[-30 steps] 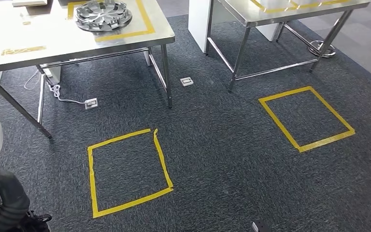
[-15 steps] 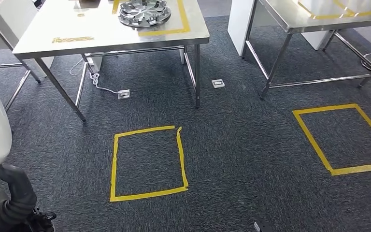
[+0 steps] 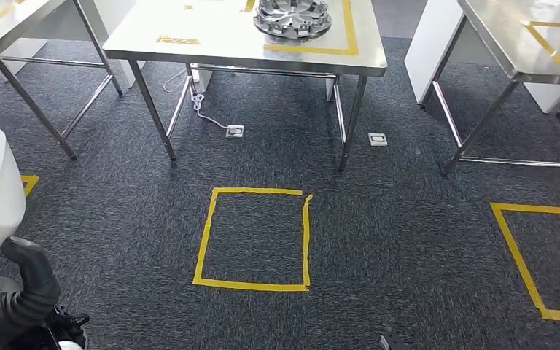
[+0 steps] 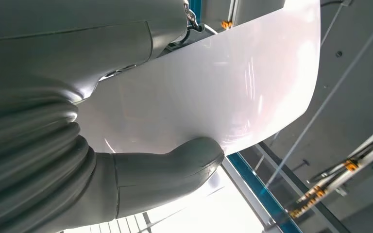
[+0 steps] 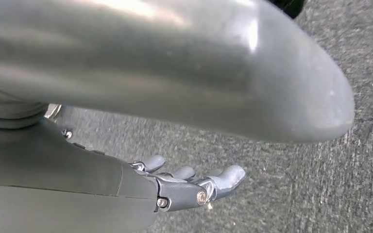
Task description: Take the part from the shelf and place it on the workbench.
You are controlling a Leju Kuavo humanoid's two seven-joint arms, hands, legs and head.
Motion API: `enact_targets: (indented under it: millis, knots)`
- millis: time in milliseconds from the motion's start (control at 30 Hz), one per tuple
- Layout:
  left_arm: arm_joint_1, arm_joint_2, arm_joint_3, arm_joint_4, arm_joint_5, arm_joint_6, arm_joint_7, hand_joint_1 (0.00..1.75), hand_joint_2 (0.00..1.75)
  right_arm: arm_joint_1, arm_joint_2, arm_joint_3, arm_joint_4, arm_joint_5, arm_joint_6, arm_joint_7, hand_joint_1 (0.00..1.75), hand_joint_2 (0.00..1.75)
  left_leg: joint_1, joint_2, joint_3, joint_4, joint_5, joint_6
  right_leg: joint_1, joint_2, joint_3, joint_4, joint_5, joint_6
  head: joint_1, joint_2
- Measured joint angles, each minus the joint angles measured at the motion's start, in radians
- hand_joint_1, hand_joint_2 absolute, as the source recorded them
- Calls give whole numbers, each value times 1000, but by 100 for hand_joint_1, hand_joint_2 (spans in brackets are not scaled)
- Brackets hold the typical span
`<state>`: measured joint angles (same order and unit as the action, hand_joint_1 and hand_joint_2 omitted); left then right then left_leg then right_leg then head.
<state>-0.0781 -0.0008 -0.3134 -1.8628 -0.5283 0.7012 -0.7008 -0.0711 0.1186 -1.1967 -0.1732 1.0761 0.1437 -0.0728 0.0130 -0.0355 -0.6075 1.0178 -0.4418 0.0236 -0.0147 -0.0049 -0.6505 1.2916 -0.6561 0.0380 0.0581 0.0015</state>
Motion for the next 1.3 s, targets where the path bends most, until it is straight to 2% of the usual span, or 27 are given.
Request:
enact_targets:
  millis: [33, 67, 133, 200, 233, 267, 300, 333, 400, 433, 467, 500, 533, 567, 633, 700, 800, 833, 900, 967, 1033, 1100, 1133, 1167, 1200, 1267, 1300]
  knots:
    - [0, 0, 0, 2, 0, 0, 0, 175, 175, 1, 0, 0, 0, 0, 0, 0, 0, 0, 0, -14, 0, 1, 1, -1, 0, 2, -1, -7, 18, -2, 0, 0]
    - [0, 0, 1, 3, 0, 0, 0, 175, 175, 1, 0, 0, 0, 0, 0, 0, 0, 0, 0, -29, 0, 3, 1, -2, 0, 7, 18, -55, 54, -5, 0, 0]
    - [-1, -1, 2, 4, 0, 0, 0, 175, 175, 0, 0, 0, 0, 0, 0, 0, 0, 0, 0, -55, -2, 6, 3, -8, -2, 54, 78, -198, 125, -14, 0, 0]
    - [-2, -2, 3, 5, 0, 0, 0, 175, 175, 1, -1, 0, 0, 0, 0, 1, 0, 0, 2, -79, -10, 7, 7, -21, -2, 97, 109, -277, 146, -21, -1, 0]
    - [-3, -3, 3, 6, 0, 0, 0, 175, 175, 1, -1, 0, 0, -1, -1, 2, 0, 0, 4, -89, -13, 5, 10, -29, 0, 100, 110, -282, 143, -23, -1, 0]
    - [-3, -3, 4, 7, 1, 0, 0, 175, 175, 0, -1, 0, 0, -2, -2, 5, 0, 0, 6, -99, -15, 2, 14, -37, 0, 89, 110, -286, 146, -27, 0, 0]
    - [-3, -3, 5, 7, 2, 0, 0, 175, 175, -2, 0, -1, 0, -4, -2, 7, 0, 0, 6, -91, -18, 2, 15, -43, -1, 79, 114, -290, 150, -33, 0, 0]
    - [-4, -3, 6, 7, 3, 0, 0, 175, 175, -3, 1, -3, 0, -6, -1, 9, 0, 0, 4, -68, -25, 14, 7, -47, -2, 69, 118, -296, 155, -40, -3, 0]
    - [-10, -3, 7, 10, 6, 0, 0, 175, 175, -2, 2, -6, 0, -6, 1, 15, 0, 0, 1, -4, -64, 98, -45, -51, -3, 49, 123, -303, 161, -49, -9, 0]
    - [-12, -3, 8, 11, 8, 0, 0, 175, 175, -1, 2, -9, 0, -5, 1, 17, 0, 0, 1, 16, -94, 166, -80, -54, -2, 39, 123, -303, 161, -52, -12, 0]
    - [-13, -3, 10, 14, 9, 0, 0, 175, 175, 1, 2, -11, 0, -2, 1, 19, 0, 0, 2, 23, -123, 231, -108, -57, -1, 29, 122, -302, 161, -53, -12, 0]
    - [-13, -3, 13, 16, 10, 0, 0, 175, 175, 2, 2, -13, 0, 0, 2, 20, 0, 0, 3, 25, -140, 272, -119, -59, -1, 21, 122, -301, 160, -53, -12, 0]
    - [-13, -3, 17, 18, 11, 0, 0, 175, 175, 1, 2, -14, 0, 1, 2, 20, 0, 0, 3, 26, -139, 280, -113, -60, -1, 14, 121, -300, 159, -53, -12, 0]
    - [-13, -4, 20, 19, 11, 0, 0, 175, 175, 1, 2, -15, 0, 2, 3, 21, 0, 0, 4, 28, -118, 245, -91, -60, -1, 10, 121, -298, 158, -51, -12, 0]
    - [-13, -6, 24, 20, 10, 0, 0, 175, 175, -1, 3, -15, 0, 3, 4, 21, 0, 0, 4, 32, -37, 108, -39, -58, 0, 4, 121, -292, 153, -44, -12, 0]
    - [-14, -9, 28, 20, 8, 0, 0, 175, 175, -3, 3, -15, 0, 4, 4, 21, 0, 0, 3, 33, 13, 17, -19, -49, 4, 2, 117, -284, 147, -37, -12, 0]
    - [-14, -12, 35, 20, 8, 0, 0, 175, 175, -4, 3, -16, 0, 5, 4, 21, 0, 0, 0, 31, 15, 8, -21, -40, 8, 2, 116, -284, 148, -43, -8, 0]
    - [-14, -13, 37, 20, 8, 0, 0, 175, 175, -4, 4, -16, 0, 5, 5, 21, 0, 0, -3, 30, 13, 9, -23, -35, 6, 2, 118, -288, 151, -38, -8, 0]
    - [-14, -14, 38, 20, 8, 0, 0, 175, 175, -4, 5, -16, 0, 4, 5, 22, 0, 0, -7, 30, 12, 9, -28, -17, 2, 2, 119, -283, 162, -16, -8, 0]
    - [-15, -18, 39, 19, 8, 0, 0, 175, 175, -4, 6, -16, 0, 3, 4, 23, 0, 0, -4, 31, 22, 0, -30, -1, -2, 2, 109, -251, 154, -3, -7, 0]
    - [-17, -24, 39, 19, 8, 0, 0, 175, 175, -5, 6, -16, 0, 1, 2, 24, 0, 0, -1, 32, 30, -5, -27, 7, -4, 4, 67, -166, 101, 1, -3, 0]
    - [-18, -29, 39, 19, 7, 0, 0, 175, 175, -5, 6, -16, 0, 0, 1, 25, 0, 0, -2, 32, 29, -4, -27, 8, -4, 5, -1, -43, 39, 1, 0, 0]
    - [-18, -30, 39, 20, 7, 0, 0, 175, 175, -4, 6, -16, 0, 0, 0, 25, 0, 0, -2, 32, 28, -4, -27, 7, -5, 5, -23, -8, 29, 1, 0, 0]
    - [-18, -31, 39, 20, 7, 0, 0, 175, 175, -3, 6, -16, 0, 0, 0, 25, 0, 0, -1, 31, 29, -3, -28, 4, -6, 5, -28, -8, 39, 1, 0, 0]
    - [-18, -32, 39, 21, 7, 0, 0, 175, 175, -2, 6, -16, 0, 0, 0, 25, 0, 0, 0, 31, 30, -2, -30, 1, -9, 4, -13, -48, 69, 1, 0, 0]
    - [-18, -35, 39, 21, 7, 0, 0, 175, 175, -2, 6, -16, 0, 0, 0, 25, 0, 0, 2, 30, 34, 2, -35, -11, -12, 5, 45, -186, 139, 4, 1, 0]
    - [-18, -36, 39, 20, 6, 0, 0, 175, 175, -3, 6, -16, 0, 0, 0, 24, 0, 0, 3, 30, 34, 4, -38, -19, -10, 5, 67, -238, 151, 2, 1, 0]
